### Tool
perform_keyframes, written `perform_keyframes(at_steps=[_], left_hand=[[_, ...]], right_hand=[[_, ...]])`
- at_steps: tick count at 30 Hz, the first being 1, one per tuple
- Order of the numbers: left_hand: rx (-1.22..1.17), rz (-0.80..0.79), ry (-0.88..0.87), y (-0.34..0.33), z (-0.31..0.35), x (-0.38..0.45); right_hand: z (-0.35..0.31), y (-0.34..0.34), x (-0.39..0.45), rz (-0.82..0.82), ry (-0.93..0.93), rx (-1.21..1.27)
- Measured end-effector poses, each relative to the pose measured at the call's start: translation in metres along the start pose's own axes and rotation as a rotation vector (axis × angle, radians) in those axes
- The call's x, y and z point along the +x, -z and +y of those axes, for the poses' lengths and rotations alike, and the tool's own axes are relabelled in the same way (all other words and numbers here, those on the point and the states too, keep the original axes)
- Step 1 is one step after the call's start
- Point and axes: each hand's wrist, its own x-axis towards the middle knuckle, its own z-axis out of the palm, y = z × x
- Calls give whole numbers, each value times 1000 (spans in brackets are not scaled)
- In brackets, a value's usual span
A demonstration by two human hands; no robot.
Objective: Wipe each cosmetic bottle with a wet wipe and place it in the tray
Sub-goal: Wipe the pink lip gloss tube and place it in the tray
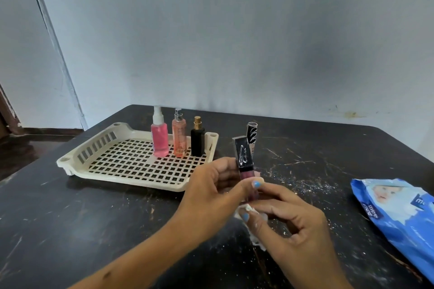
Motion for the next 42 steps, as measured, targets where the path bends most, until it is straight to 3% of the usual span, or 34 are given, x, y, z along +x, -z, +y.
perform_keyframes(at_steps=[5, 9, 13, 22, 32, 42], left_hand=[[-256, -57, 106, 7, -7, 0], [-349, -75, 156, 5, -9, -2], [-359, -199, 177, 2, -11, -5], [-347, -232, 223, -6, -13, -11], [-406, -242, 221, -9, -19, -12], [-394, -205, 240, -10, -21, -11]], right_hand=[[-5, 5, 5, 87, -44, 189], [1, 11, 14, 321, -94, 142], [5, 16, 20, 380, -108, 137], [7, 21, 18, 327, 160, -151], [10, 18, 16, 125, 242, -320], [14, 15, 17, 135, 376, -488]])
